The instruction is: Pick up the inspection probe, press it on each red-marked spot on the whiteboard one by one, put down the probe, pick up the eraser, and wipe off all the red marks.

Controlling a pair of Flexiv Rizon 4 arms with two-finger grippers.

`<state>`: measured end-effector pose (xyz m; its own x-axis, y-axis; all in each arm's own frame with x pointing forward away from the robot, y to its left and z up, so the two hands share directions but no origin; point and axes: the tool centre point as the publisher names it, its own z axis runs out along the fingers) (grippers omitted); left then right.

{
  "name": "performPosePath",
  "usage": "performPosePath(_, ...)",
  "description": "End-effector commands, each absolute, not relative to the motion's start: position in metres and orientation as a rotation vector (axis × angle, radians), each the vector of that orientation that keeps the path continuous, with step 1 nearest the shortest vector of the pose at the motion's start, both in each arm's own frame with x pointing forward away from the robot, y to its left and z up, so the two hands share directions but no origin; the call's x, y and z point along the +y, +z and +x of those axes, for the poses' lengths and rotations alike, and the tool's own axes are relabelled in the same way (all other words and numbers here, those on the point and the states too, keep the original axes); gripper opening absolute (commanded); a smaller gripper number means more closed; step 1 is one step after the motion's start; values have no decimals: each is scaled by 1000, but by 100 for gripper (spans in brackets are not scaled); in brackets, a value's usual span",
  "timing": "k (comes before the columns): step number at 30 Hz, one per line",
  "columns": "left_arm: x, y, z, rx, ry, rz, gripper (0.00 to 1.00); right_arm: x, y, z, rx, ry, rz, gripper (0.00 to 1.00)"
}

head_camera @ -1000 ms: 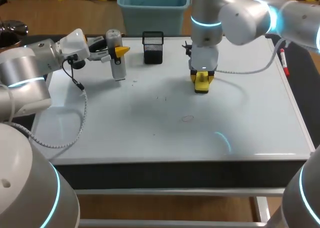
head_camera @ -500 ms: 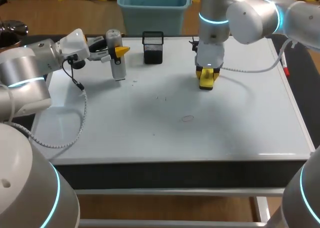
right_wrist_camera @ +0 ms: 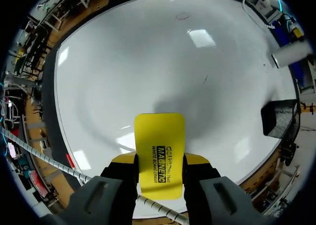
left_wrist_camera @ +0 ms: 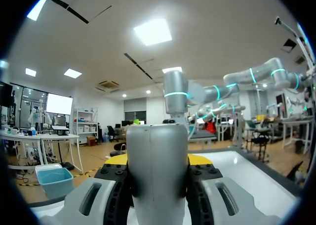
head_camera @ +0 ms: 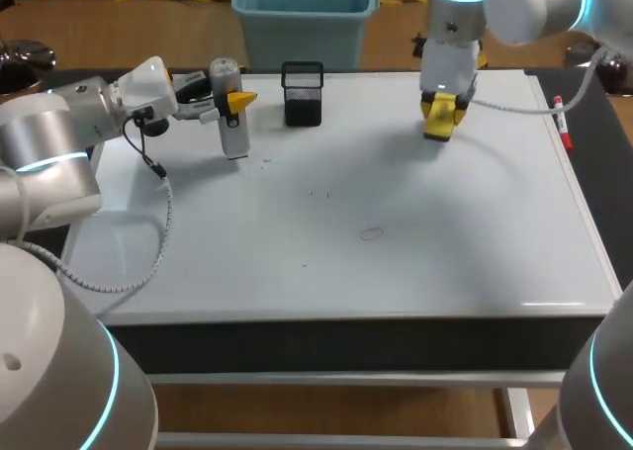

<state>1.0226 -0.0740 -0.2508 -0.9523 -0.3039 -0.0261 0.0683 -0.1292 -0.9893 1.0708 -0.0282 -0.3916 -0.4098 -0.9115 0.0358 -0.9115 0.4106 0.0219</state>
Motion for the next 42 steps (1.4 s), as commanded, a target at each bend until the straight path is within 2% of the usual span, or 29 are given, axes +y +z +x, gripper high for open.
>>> performPosePath(1, -74, -250, 1023, 1887, -2174, -263, 0, -48, -392, 1088, -2630, -19, 1625, 0)
performPosePath(21, -74, -250, 1023, 1887, -2174, -263, 0, -138, -403, 1106, -2771, -35, 1361, 0)
performPosePath(42, -74, -250, 1023, 1887, -2174, -263, 0, -151, -403, 1102, -2764, -22, 1349, 0)
